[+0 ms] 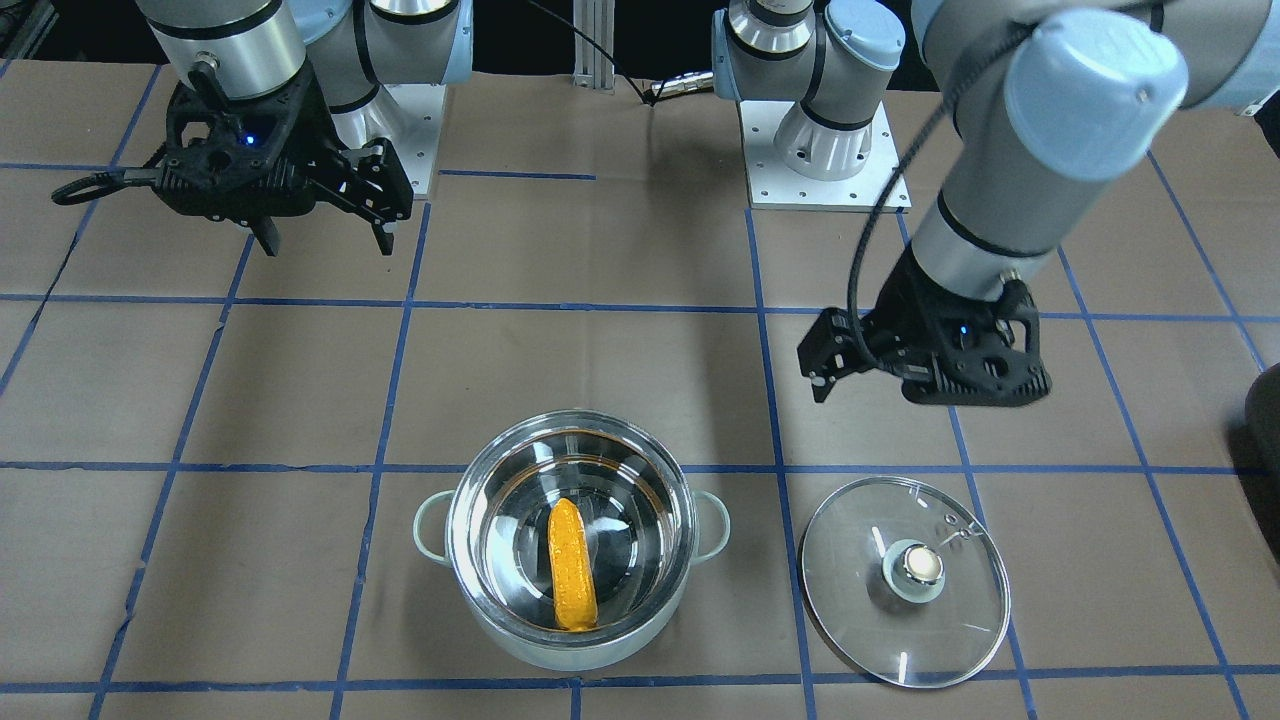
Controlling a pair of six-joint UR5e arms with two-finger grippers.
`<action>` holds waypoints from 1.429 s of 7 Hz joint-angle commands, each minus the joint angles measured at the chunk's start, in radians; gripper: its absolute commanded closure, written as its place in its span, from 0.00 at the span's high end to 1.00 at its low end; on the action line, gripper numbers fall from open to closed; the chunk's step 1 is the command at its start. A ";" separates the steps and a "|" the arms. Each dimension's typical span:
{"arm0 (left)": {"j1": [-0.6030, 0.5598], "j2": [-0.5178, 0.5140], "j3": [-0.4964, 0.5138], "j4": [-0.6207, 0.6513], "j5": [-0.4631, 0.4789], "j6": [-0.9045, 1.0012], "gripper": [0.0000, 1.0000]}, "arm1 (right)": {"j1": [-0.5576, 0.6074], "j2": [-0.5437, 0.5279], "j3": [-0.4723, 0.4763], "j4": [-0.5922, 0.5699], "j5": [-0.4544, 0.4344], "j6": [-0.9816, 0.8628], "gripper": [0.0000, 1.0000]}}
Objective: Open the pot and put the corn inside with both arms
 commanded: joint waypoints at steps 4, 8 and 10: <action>-0.052 0.149 -0.103 -0.060 0.007 -0.001 1.00 | 0.002 0.000 0.000 -0.001 -0.002 -0.003 1.00; -0.048 0.181 -0.103 -0.137 0.048 -0.019 1.00 | 0.000 0.000 -0.001 -0.001 -0.002 -0.003 1.00; -0.048 0.185 -0.103 -0.138 0.048 -0.019 1.00 | 0.000 0.000 -0.001 -0.001 -0.002 -0.003 1.00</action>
